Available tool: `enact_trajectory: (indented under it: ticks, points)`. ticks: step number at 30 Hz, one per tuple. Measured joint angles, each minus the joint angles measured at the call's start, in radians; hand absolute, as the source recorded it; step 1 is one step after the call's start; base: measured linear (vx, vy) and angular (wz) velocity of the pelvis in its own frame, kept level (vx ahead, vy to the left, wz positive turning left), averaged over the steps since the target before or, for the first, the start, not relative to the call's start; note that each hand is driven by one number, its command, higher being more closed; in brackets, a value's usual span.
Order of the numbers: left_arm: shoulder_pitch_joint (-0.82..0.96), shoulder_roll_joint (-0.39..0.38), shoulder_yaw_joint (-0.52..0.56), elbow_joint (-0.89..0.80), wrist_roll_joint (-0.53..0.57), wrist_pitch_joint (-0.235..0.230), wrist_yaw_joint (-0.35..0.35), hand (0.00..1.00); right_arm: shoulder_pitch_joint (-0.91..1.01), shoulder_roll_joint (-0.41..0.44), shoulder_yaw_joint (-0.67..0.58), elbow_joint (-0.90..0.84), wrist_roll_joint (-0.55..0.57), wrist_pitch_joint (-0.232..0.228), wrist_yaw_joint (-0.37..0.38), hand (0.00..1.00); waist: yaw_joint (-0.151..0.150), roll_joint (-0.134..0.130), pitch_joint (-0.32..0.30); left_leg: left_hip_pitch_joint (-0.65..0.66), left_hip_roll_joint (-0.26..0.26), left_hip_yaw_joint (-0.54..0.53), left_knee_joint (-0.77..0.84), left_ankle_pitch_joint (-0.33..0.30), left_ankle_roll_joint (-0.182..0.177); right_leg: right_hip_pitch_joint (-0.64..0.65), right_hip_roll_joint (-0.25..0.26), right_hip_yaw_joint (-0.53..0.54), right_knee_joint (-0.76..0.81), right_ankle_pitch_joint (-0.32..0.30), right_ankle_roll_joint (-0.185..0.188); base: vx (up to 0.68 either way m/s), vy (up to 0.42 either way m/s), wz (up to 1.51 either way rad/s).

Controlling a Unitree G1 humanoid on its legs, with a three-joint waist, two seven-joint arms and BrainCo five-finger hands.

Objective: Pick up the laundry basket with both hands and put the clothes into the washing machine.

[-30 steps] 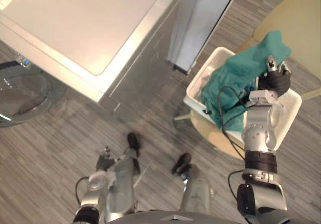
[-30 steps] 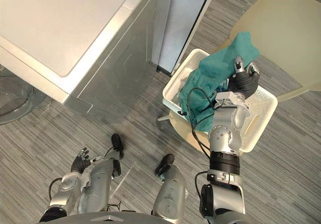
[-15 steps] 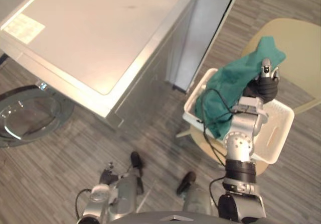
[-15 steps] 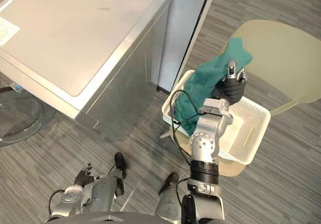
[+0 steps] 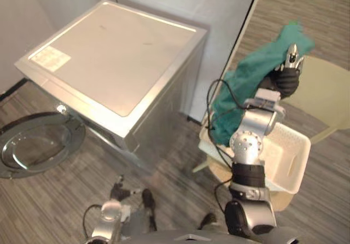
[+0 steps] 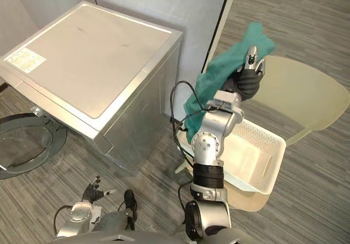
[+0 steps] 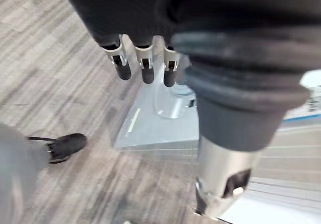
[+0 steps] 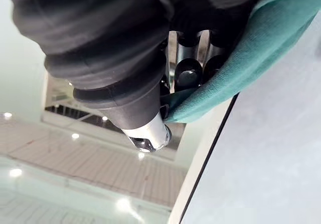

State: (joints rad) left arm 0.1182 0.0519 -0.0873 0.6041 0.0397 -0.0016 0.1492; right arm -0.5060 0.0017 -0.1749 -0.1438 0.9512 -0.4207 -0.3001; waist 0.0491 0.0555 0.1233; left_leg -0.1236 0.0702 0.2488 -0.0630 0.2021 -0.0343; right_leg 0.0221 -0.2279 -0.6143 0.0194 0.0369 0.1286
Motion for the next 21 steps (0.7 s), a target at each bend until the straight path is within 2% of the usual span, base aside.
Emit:
enact_trajectory:
  ticks: [3,5,10,14,16,21]
  points:
    - [-0.005,-0.004,-0.034,-0.112,-0.001,-0.002,0.002,0.0,-0.02,0.0,0.018,0.0,-0.009,-0.003,-0.009,1.0,-0.003,-0.007,-0.005,0.04,-0.01,0.001,-0.013,0.002,0.0,0.045,0.001,0.001,-0.035,0.016,0.004,-0.01,0.015,-0.03]
    - [0.011,-0.013,-0.042,-0.196,-0.019,0.014,0.023,0.0,-0.023,0.001,0.035,0.0,-0.012,-0.013,-0.01,1.0,-0.002,-0.016,-0.026,0.046,-0.011,0.0,-0.013,0.002,0.0,0.052,0.005,0.009,-0.057,0.033,0.006,-0.01,0.01,-0.1]
    - [0.067,0.002,-0.054,-0.365,-0.057,0.028,0.049,0.0,-0.073,-0.002,0.037,0.001,-0.014,-0.012,-0.018,1.0,0.005,-0.018,-0.027,0.07,-0.013,0.002,-0.013,0.003,-0.001,0.08,0.008,0.021,-0.08,0.047,-0.001,-0.05,0.014,-0.05]
    - [0.067,0.027,-0.081,-0.405,-0.105,0.07,0.061,0.0,-0.104,-0.009,0.068,0.005,-0.014,-0.003,-0.018,1.0,0.001,-0.031,-0.038,0.074,-0.017,0.007,-0.013,-0.006,-0.017,0.075,0.004,0.045,-0.074,0.049,-0.003,-0.06,0.028,-0.04]
    - [0.067,0.028,-0.085,-0.427,-0.146,0.094,0.071,0.0,-0.103,-0.009,0.096,0.007,-0.014,0.017,-0.018,1.0,0.002,-0.041,-0.045,0.074,-0.019,0.024,-0.013,-0.009,-0.018,0.055,-0.005,0.063,-0.055,0.05,-0.005,-0.05,0.039,-0.18]
    - [0.034,0.076,-0.167,-0.432,-0.249,0.121,0.11,0.0,-0.099,-0.01,0.133,0.042,-0.014,0.046,-0.015,1.0,-0.002,-0.043,-0.046,0.075,-0.038,0.049,-0.013,-0.013,-0.012,0.015,-0.042,0.11,0.0,0.051,-0.005,-0.05,0.032,-0.1]
